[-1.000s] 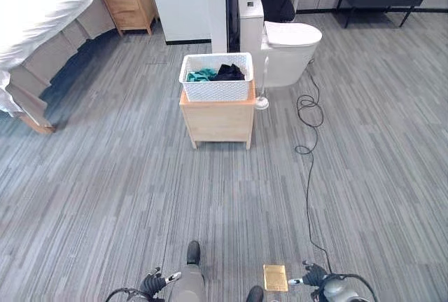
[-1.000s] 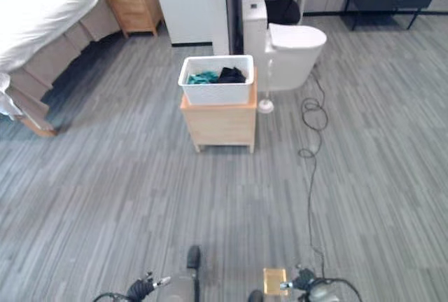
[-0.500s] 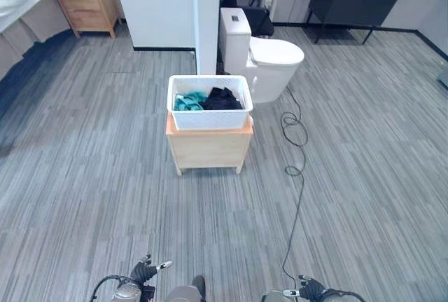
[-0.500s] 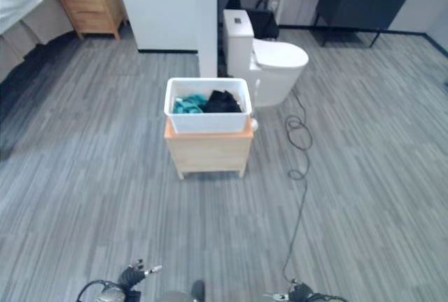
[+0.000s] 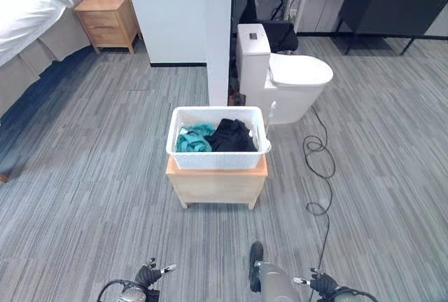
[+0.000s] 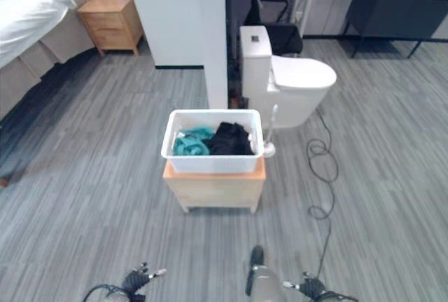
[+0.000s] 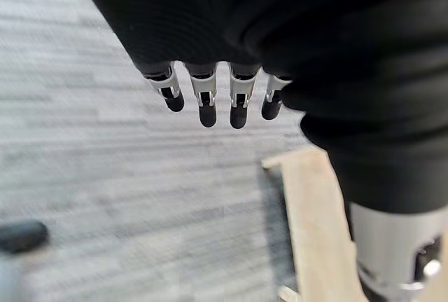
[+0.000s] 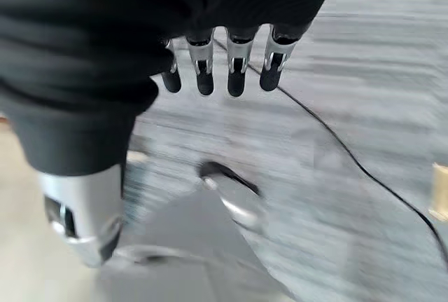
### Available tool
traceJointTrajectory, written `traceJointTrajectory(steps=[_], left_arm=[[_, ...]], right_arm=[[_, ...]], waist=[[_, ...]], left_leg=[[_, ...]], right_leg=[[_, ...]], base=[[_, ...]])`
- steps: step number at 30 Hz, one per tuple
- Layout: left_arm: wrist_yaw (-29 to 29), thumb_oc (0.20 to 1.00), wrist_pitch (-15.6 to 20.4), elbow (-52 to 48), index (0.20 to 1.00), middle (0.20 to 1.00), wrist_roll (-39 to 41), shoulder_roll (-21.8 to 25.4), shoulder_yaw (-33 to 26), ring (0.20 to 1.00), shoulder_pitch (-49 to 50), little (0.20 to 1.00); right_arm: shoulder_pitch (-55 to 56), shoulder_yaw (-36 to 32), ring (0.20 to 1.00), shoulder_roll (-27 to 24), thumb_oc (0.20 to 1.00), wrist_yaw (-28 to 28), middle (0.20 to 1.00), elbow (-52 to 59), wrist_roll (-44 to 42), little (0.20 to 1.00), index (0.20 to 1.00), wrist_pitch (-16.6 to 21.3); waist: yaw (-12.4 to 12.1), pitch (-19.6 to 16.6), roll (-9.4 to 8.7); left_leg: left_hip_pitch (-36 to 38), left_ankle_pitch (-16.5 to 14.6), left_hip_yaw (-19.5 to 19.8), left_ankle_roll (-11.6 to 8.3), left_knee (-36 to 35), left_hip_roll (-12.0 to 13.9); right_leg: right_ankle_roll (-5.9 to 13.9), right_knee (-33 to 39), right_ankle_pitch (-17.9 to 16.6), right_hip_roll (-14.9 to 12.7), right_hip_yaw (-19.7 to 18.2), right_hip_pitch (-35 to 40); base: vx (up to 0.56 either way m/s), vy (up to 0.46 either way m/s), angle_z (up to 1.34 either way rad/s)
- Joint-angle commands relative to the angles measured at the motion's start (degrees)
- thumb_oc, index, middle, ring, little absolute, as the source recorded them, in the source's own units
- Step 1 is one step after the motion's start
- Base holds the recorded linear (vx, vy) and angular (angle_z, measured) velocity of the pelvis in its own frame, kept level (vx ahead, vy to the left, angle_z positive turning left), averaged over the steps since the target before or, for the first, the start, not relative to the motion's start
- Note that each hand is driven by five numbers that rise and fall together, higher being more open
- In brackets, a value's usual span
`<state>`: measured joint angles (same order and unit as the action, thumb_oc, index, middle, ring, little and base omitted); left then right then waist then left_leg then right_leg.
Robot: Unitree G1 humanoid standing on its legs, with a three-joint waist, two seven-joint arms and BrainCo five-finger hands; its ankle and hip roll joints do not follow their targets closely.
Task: Grab the laundry basket,head to the washer,open it,put in the laundry and shut it.
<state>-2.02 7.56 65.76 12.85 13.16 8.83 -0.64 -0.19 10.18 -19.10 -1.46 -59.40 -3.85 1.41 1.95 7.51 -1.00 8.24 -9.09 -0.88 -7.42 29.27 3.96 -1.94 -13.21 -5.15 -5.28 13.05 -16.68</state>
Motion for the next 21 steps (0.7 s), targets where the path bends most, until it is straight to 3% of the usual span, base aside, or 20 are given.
traceJointTrajectory(steps=[1, 2, 3, 5, 6, 8, 9, 12, 21], left_arm=[[-1.6, 1.0, 2.2, -3.7, 1.0, 1.0, 3.5, 3.8, -2.2, 1.0, -0.5, 1.0], [-1.7, 1.0, 2.2, -3.8, 1.0, 1.0, 3.7, 3.8, -2.4, 1.0, -0.3, 1.0], [-1.7, 1.0, 2.4, -5.3, 1.0, 1.0, 4.1, 4.0, -2.6, 1.0, 0.1, 1.0], [-2.2, 1.0, 2.7, -7.4, 1.0, 1.0, 4.2, 4.0, -2.8, 1.0, 0.8, 1.0], [-2.2, 1.0, 2.7, -7.5, 1.0, 1.0, 4.2, 4.1, -2.8, 1.0, 0.8, 1.0], [-3.4, 1.0, 3.2, -9.9, 1.0, 1.0, 4.9, 3.8, -4.0, 1.0, 1.8, 1.0], [-5.6, 1.0, 3.5, -11.1, 1.0, 1.0, 5.4, 3.5, -5.4, 1.0, 2.1, 1.0], [-6.5, 1.0, 2.6, -11.4, 1.0, 1.0, 5.7, 2.1, -7.0, 1.0, 4.0, 1.0], [-7.2, 1.0, 0.1, -17.3, 1.0, 1.0, 1.1, 3.4, -11.8, 1.0, 9.9, 1.0]], right_arm=[[1.5, 1.5, 1.0, -3.4, 1.0, 0.8, 1.0, 2.0, -3.1, 1.0, 1.0, 0.5], [1.3, 1.5, 1.0, -3.7, 1.0, 1.0, 1.0, 2.8, -3.5, 1.0, 1.0, 0.6], [1.7, 0.9, 1.0, -4.3, 1.0, 1.4, 1.0, 4.3, -4.5, 1.0, 1.0, 1.0], [1.8, 0.2, 1.0, -5.1, 1.0, 2.1, 1.0, 6.6, -4.9, 1.0, 1.0, 1.5], [1.8, 0.2, 1.0, -5.0, 1.0, 2.1, 1.0, 6.7, -4.9, 1.0, 1.0, 1.5], [1.7, -1.3, 1.0, -5.9, 1.0, 3.2, 1.0, 9.8, -5.0, 1.0, 1.0, 2.2], [0.9, -3.9, 1.0, -6.6, 1.0, 6.3, 1.0, 12.3, -5.6, 1.0, 1.0, 2.6], [1.0, -8.3, 1.0, -6.0, 1.0, 8.7, 1.0, 17.5, -8.9, 1.0, 1.0, 3.2], [2.4, -14.1, 1.0, -8.0, 1.0, 10.0, 1.0, 33.3, -5.6, 1.0, 1.0, 1.3]], waist=[[-0.6, 2.5, -3.48], [-0.8, 2.6, -3.73], [-1.7, 2.9, -3.7], [-2.7, 3.2, -3.36], [-2.6, 3.1, -3.58], [-3.4, 3.0, -2.87], [-4.0, 2.9, -1.93], [-3.8, 2.0, -0.66], [-5.1, -0.1, -0.86]], left_leg=[[-12.6, 8.5, 1.8, 0.88, 16.8, -0.9], [-13.7, 9.3, 0.9, 1.23, 17.9, 0.5], [-15.6, 10.0, -0.7, 1.6, 13.3, 3.3], [-17.6, 6.9, -1.6, 2.1, 5.7, 3.6], [-17.7, 7.2, -1.6, 2.16, 5.4, 3.4], [-17.7, 6.8, -2.2, 1.69, -10.0, 5.0], [-17.7, 10.6, -1.2, 0.46, -18.9, 6.8], [-14.1, 11.1, -3.0, 0.14, -23.5, 8.5], [-10.1, 8.0, -6.1, 0.86, -23.5, 6.3]], right_leg=[[6.3, 10.3, -1.4, -4.8, -1.8, 8.2], [5.56, 11.2, -0.4, -3.9, -2.2, 9.7], [4.92, 12.6, 1.5, -2.6, -2.3, 12.3], [5.34, 13.4, 2.9, -2.2, -2.5, 13.9], [5.38, 13.4, 2.8, -2.4, -2.4, 13.8], [6.53, 14.4, 3.9, -2.6, -2.7, 15.2], [7.21, 14.5, 4.9, -2.2, -2.7, 16.2], [7.77, 14.9, 5.9, -1.3, -2.5, 18.6], [8.69, 15.6, 5.5, -4.2, -4.6, 21.1]], base=[[0.14, -0.28, -0.32], [0.2, -0.179, -0.5], [0.27, -0.192, -0.37], [0.2, -0.054, -0.02], [0.15, 0.042, -0.08], [0.18, 0.131, -0.22], [0.19, 0.174, -0.28], [0.21, 0.109, -0.5], [0.15, 0.081, -0.2]])
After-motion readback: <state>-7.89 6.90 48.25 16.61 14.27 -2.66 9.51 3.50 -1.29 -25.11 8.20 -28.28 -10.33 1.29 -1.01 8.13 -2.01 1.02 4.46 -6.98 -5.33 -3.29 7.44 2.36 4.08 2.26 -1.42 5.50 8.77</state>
